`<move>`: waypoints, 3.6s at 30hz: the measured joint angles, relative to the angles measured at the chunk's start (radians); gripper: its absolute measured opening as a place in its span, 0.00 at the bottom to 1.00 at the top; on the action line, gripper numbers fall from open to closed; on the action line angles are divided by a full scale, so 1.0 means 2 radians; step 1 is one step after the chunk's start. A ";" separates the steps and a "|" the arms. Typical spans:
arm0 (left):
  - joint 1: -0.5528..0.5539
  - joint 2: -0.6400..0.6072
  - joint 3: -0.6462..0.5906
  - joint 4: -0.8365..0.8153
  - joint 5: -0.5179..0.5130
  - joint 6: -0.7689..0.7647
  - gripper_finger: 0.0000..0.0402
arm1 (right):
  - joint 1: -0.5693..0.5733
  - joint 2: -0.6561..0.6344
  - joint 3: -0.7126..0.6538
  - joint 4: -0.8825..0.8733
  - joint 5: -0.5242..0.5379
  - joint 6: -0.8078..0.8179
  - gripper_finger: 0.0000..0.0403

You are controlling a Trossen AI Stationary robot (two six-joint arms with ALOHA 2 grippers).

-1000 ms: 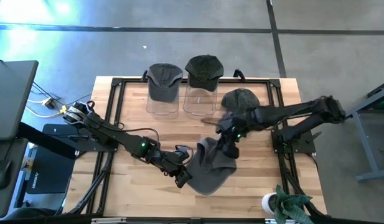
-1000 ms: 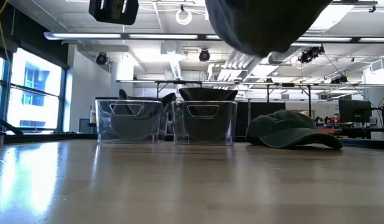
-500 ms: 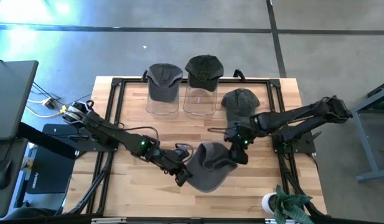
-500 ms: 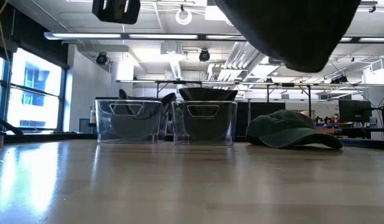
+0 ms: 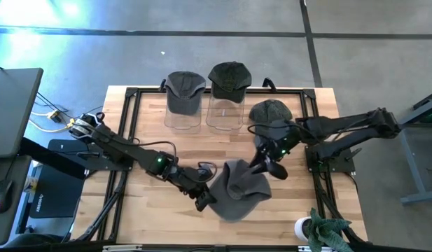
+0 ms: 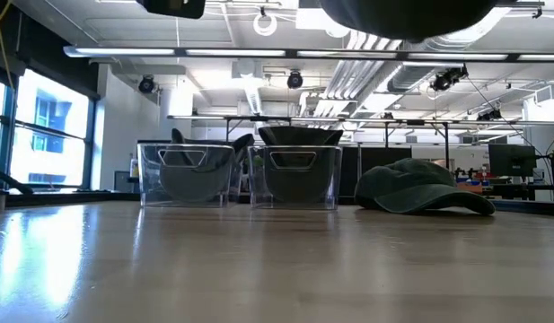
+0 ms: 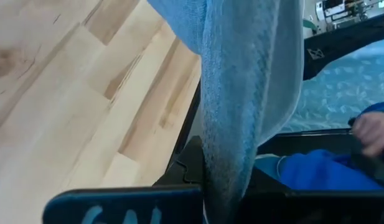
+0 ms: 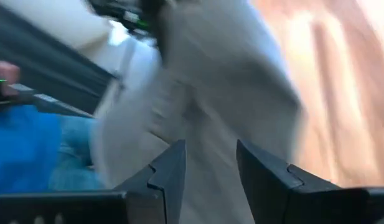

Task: Pick & Place hat
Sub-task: Put the gray cap into the left transparent bin

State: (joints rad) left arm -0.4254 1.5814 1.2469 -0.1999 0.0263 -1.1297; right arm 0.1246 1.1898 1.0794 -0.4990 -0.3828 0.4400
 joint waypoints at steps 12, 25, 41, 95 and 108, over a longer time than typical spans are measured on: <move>0.013 0.000 0.000 0.029 0.057 0.017 0.00 | -0.032 0.103 -0.001 0.155 0.025 -0.021 0.34; 0.010 0.001 0.000 0.036 0.048 0.018 0.00 | -0.056 0.062 -0.001 0.124 -0.102 -0.016 0.34; 0.011 0.002 -0.001 0.050 0.038 0.057 0.00 | -0.052 0.053 -0.085 0.092 -0.046 0.050 0.34; 0.009 -0.005 0.000 -0.038 -0.142 0.041 0.08 | -0.049 -0.075 -0.143 0.134 0.090 0.339 0.03; 0.043 -0.041 -0.002 -0.084 -0.074 -0.030 0.55 | -0.015 -0.074 -0.137 0.100 0.177 0.295 0.01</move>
State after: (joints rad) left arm -0.3401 1.4995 1.2427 -0.3680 -0.1224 -1.1903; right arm 0.0952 1.0409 0.8062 -0.2985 -0.0291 1.0298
